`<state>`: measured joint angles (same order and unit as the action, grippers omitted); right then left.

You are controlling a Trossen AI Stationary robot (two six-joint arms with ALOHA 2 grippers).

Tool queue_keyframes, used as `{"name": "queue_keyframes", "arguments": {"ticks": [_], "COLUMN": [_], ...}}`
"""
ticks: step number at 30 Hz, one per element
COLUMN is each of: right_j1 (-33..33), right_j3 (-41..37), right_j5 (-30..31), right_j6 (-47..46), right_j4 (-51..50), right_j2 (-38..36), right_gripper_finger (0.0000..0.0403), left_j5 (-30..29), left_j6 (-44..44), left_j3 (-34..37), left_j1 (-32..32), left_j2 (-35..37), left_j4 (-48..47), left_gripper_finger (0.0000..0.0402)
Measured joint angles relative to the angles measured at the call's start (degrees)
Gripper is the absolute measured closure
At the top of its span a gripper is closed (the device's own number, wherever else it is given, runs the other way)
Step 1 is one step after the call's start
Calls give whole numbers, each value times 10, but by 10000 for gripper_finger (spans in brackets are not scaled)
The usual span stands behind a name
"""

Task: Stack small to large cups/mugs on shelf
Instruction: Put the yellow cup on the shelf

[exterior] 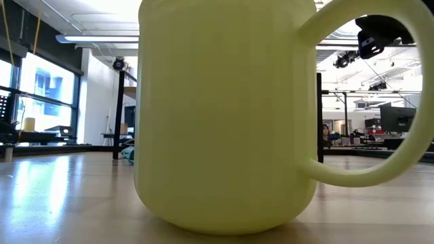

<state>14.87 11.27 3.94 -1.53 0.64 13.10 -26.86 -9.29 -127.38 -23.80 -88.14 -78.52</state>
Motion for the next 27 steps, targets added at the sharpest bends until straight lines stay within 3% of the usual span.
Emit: {"name": "queue_keyframes", "arguments": {"ticks": [7,15,21,27], "right_j1": [0,5,18,38], "right_j3": [0,0,0,0], "right_j5": [-7,-14,-14,-14], "right_j6": [-18,-42,-80,-119], "right_j4": [0,9,54,130], "right_j2": [0,15,69,163], "right_gripper_finger": [320,320,320,320], "left_j5": [-56,-155,-237,-259], "left_j6": [-62,-119,-178,-212], "left_j3": [92,287,437,553], "left_j1": [-56,-134,-174,-180], "left_j2": [3,33,77,104], "left_j4": [5,100,185,267], "left_gripper_finger": [190,190,190,190]}}
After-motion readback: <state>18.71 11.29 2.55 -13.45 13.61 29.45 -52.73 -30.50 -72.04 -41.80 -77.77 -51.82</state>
